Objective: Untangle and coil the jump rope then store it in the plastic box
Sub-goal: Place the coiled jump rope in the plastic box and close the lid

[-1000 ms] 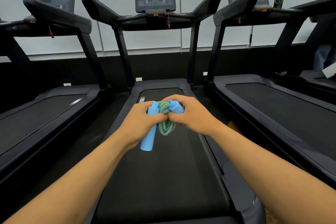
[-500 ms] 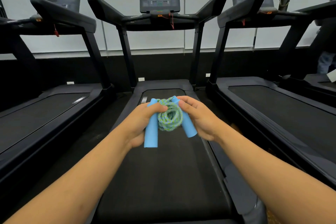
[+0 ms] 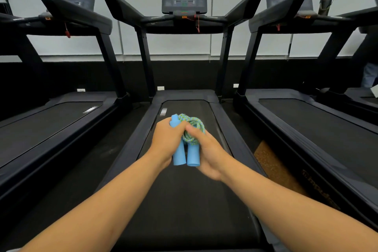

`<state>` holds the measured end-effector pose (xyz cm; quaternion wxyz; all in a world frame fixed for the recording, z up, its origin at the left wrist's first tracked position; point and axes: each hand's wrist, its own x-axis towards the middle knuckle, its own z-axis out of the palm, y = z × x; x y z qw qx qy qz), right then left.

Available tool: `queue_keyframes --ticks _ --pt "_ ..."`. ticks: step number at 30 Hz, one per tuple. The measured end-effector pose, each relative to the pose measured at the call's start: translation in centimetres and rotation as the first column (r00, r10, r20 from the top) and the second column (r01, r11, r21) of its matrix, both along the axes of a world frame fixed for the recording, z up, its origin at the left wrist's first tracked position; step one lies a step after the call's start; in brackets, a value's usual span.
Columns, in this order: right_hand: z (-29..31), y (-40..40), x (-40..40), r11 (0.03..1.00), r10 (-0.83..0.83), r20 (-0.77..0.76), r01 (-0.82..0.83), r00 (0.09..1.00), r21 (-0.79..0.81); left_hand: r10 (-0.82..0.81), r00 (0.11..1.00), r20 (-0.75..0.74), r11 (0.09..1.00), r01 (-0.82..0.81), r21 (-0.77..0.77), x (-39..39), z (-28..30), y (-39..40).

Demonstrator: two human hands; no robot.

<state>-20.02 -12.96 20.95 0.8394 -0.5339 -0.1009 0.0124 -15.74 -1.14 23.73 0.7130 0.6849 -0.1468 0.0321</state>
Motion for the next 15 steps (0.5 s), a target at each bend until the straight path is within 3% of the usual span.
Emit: queue_keyframes --ticks 3,8,12,15 --pt "-0.4 0.1 0.3 0.998 -0.055 0.012 0.055 0.998 -0.012 -0.067 0.996 -0.053 0.998 0.066 -0.02 0.3 0.1 0.2" --pt "-0.3 1.1 0.7 1.0 -0.002 0.049 0.003 0.999 -0.027 -0.138 0.986 -0.096 0.99 0.135 -0.044 0.6 0.3 1.6" --pt "-0.6 3.5 1.4 0.996 0.047 0.028 -0.044 0.999 -0.08 -0.037 0.998 0.044 0.981 0.028 0.193 1.2 0.3 4.6" --pt "-1.4 5.6 2.5 0.996 0.046 0.011 -0.045 0.999 -0.076 0.078 0.987 0.141 0.885 -0.134 0.447 1.4 0.4 7.2"
